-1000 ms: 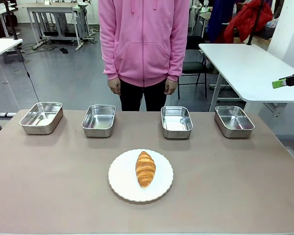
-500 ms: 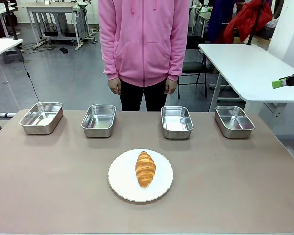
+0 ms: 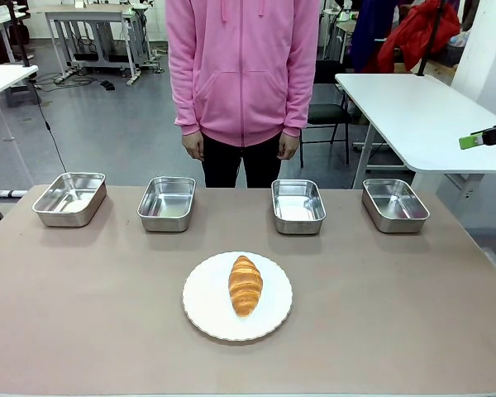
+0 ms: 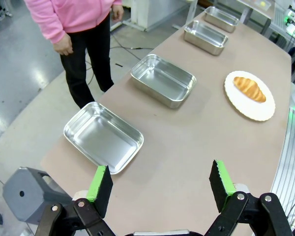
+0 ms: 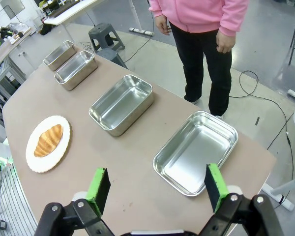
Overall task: Place the bread in the container.
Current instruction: Place the Butter Roll into the Airtight Container indicated by the human.
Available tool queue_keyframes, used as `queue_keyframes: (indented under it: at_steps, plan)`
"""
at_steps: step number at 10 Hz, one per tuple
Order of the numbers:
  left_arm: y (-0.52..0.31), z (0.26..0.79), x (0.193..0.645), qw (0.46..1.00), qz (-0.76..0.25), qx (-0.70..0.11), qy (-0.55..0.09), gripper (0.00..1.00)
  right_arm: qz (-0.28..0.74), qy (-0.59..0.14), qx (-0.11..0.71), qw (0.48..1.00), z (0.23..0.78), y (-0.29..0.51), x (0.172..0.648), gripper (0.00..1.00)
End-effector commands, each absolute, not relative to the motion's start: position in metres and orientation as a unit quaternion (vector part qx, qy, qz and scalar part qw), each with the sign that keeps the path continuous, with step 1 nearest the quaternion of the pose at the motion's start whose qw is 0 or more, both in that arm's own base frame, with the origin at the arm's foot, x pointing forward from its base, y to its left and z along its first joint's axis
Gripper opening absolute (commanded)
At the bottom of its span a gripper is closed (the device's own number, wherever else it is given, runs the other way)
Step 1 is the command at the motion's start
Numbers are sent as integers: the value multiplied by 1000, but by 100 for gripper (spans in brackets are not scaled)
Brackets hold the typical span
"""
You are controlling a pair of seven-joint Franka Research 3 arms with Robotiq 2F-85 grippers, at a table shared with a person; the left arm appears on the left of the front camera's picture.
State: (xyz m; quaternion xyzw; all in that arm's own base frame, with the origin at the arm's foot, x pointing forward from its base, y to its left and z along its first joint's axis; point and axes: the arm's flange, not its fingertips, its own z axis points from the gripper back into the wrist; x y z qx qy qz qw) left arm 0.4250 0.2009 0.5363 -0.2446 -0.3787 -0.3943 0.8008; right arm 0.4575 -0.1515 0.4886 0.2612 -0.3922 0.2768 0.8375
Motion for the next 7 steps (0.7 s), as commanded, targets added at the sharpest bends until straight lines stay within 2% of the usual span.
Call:
queue_keyframes:
  at_steps: [1,7]
  plan:
    - [202,538,424,798,-398,-244,-380,100,276,-393,261,837,490,-152,458,100]
    - [202,538,424,798,-398,-244,-380,100,276,-393,261,837,490,-152,458,100]
